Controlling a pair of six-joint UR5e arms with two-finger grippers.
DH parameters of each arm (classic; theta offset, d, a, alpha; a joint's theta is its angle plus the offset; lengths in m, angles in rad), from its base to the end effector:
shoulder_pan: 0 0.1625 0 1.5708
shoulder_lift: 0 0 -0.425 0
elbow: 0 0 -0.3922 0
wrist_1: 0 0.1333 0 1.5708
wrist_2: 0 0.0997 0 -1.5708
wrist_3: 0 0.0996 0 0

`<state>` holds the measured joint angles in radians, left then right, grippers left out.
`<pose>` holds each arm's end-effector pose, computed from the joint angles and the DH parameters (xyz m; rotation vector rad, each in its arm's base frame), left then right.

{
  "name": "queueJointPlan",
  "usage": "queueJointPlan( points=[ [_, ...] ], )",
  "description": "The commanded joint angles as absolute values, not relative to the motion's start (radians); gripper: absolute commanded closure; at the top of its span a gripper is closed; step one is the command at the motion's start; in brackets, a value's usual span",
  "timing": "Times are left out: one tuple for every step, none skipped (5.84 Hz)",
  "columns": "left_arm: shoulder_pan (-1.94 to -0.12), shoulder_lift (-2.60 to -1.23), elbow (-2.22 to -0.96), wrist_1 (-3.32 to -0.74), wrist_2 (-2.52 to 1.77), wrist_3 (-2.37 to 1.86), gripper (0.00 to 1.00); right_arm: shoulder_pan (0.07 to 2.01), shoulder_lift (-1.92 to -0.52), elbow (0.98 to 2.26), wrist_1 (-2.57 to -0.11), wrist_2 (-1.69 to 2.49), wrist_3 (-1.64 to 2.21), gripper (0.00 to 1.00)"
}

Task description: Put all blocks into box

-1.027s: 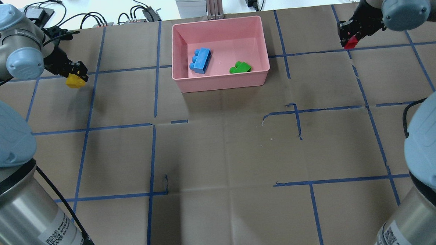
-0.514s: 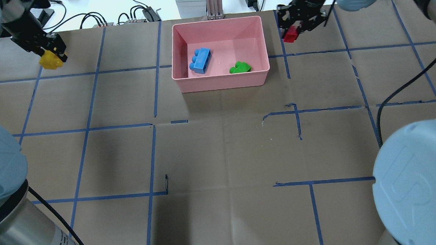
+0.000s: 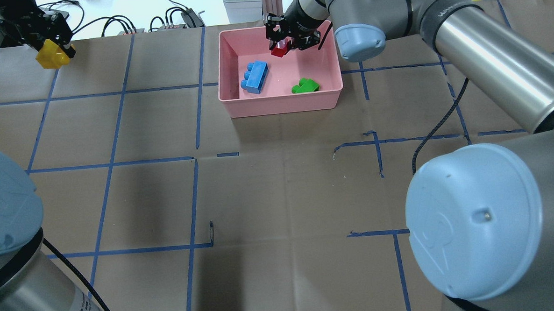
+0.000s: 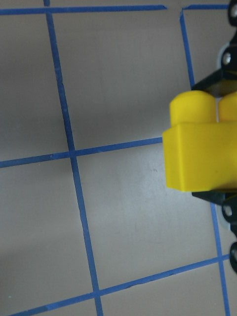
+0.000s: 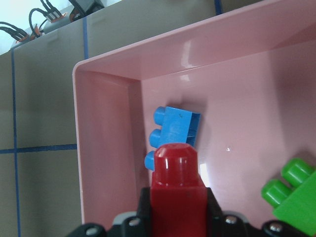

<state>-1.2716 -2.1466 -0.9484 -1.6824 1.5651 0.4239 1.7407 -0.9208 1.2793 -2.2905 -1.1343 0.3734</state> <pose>0.0832 -0.7238 0.4314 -0.1936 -3.1059 -0.0915 0.2996 -0.7092 0.3140 0.1601 2.6091 -0.3040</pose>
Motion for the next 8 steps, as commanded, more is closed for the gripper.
queueJointPlan(
  points=[
    [-1.379,-2.181,-0.934,-1.666,1.496,0.222,0.86,1.749,-0.919,1.287,-2.315,-1.138,0.376,0.01],
    [-1.419,-2.195,-0.934,-1.625,1.493,0.157,0.86,1.749,-0.919,1.289,-2.312,-1.138,0.376,0.00],
    [-1.468,-2.200,-0.933,-1.603,1.494,0.084,0.86,1.746,-0.920,1.287,-2.312,-1.138,0.371,0.00],
    [-1.521,-2.206,-0.924,-1.586,1.497,0.011,0.86,1.732,-0.931,1.290,-2.301,-1.143,0.335,0.00],
    [-1.567,-2.232,-0.895,-1.585,1.496,-0.067,0.86,1.703,-0.960,1.290,-2.176,-1.143,0.246,0.00],
    [-1.627,-2.273,-0.846,-1.583,1.497,-0.145,0.86,1.643,-1.027,1.292,-2.037,-1.196,0.101,0.00],
    [-1.693,-2.323,-0.797,-1.566,1.499,-0.244,0.86,1.578,-1.079,1.302,-1.859,-1.316,-0.057,0.00],
    [-1.738,-2.371,-0.784,-1.513,1.499,-0.315,0.86,1.542,-1.150,1.331,-1.707,-1.444,-0.140,0.00]
  ],
)
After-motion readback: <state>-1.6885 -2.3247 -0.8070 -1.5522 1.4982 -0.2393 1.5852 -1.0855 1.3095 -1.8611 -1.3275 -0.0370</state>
